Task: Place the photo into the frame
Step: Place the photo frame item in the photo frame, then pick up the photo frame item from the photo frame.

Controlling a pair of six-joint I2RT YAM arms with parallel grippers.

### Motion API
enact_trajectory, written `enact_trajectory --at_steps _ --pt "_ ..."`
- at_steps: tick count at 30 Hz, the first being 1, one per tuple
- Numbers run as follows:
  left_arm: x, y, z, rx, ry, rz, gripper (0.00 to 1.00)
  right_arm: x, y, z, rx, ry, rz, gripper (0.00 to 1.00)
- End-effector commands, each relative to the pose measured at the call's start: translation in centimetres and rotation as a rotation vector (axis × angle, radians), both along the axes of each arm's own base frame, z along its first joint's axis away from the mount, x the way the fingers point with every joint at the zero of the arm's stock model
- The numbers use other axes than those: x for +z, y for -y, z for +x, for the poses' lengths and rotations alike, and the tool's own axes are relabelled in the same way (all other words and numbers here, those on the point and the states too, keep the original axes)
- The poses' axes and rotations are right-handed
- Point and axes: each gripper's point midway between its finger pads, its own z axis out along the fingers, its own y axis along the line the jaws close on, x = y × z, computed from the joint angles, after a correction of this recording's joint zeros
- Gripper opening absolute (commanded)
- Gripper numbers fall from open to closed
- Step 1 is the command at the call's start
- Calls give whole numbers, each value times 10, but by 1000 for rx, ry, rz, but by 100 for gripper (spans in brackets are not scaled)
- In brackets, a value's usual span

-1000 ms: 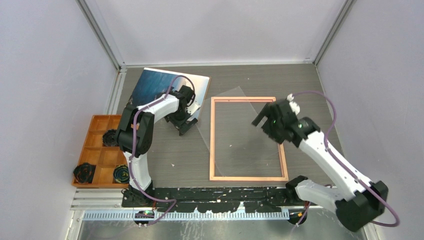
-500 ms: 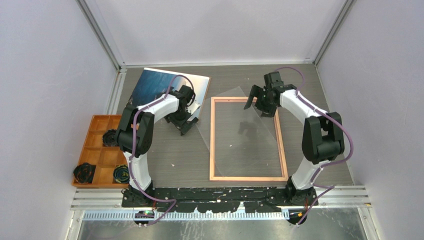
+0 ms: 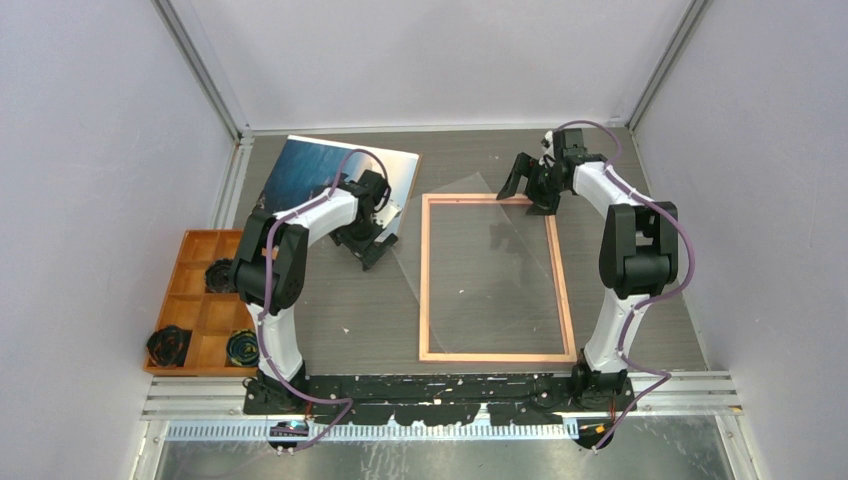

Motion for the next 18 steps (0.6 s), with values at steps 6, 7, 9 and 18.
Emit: enact_trajectory --at_steps 6,7,9,18 --pt "0 19 22 19 72 -68 100 -14 -15 -2 55 -11 85 91" --pt "-1 20 24 20 71 -67 100 -15 -16 -4 54 -14 95 91" --pt "-4 23 29 24 76 -74 100 -17 -19 -9 45 -22 116 90" --pt "-13 38 44 22 95 -82 100 3 -31 -37 -14 -2 254 84"
